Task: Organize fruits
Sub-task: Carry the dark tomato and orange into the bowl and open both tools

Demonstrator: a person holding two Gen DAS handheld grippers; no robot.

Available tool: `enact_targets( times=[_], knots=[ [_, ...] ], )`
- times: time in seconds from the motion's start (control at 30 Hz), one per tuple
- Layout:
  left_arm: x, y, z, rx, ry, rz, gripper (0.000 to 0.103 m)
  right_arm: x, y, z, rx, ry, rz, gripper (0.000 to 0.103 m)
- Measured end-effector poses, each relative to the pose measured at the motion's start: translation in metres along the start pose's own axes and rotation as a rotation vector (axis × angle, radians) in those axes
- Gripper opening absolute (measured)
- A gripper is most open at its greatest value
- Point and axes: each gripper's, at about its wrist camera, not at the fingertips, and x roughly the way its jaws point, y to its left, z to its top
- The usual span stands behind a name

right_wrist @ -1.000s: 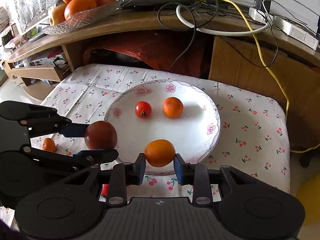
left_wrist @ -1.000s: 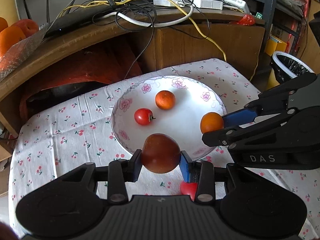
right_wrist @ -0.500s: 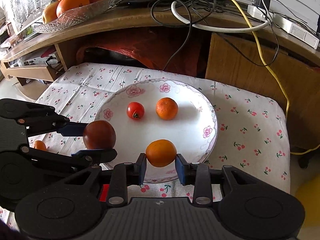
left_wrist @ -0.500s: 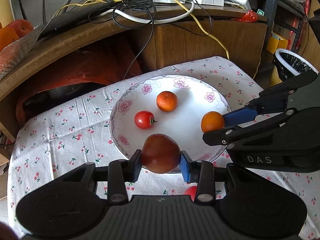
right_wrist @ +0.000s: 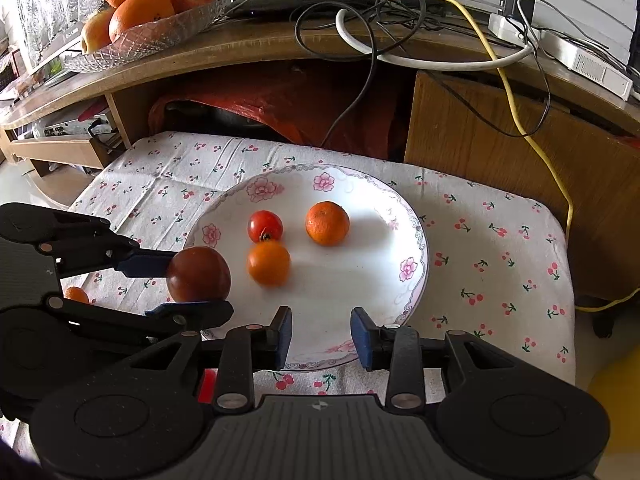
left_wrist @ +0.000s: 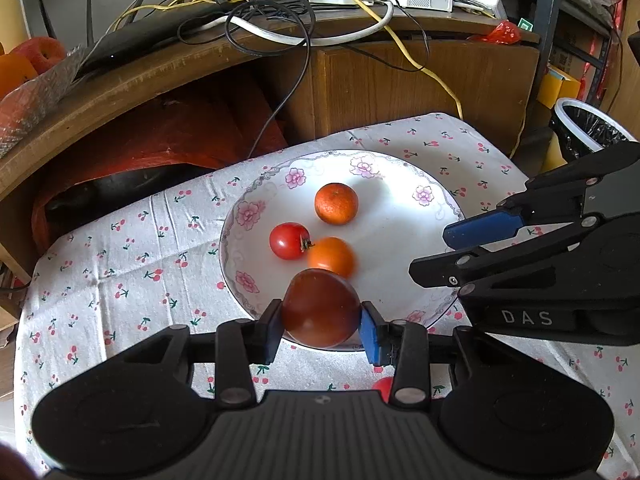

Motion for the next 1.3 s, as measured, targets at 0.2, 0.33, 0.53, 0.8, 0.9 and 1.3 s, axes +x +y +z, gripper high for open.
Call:
enact_targets(
  times=[0.2, 0.33, 0.53, 0.8, 0.9, 1.3],
  knots=[
    [-0.001, 0.001, 0.001, -0.004, -0.006, 0.012, 0.047, -0.002, 0.0, 0.0, 0.0, -0.005, 0.002, 0.031],
    [-0.003, 0.0, 0.001, -0.006, -0.009, 0.017, 0.047, -0.003, 0.001, -0.001, 0.0, -0.006, 0.0, 0.031],
    [-0.004, 0.0, 0.003, -0.017, -0.024, 0.013, 0.049, -0.006, -0.002, 0.0, 0.005, -0.014, -0.009, 0.031],
    [-0.013, -0.001, 0.007, -0.022, -0.055, 0.018, 0.05, -0.011, -0.005, 0.001, 0.016, -0.022, -0.016, 0.031],
    [-0.02, 0.003, 0.009, -0.029, -0.07, 0.025, 0.05, -0.015, -0.004, 0.001, 0.018, -0.03, -0.013, 0.031],
    [-0.053, 0.012, -0.013, -0.048, -0.062, 0.03, 0.05, -0.03, 0.011, -0.005, -0.003, -0.037, 0.015, 0.032]
  ],
)
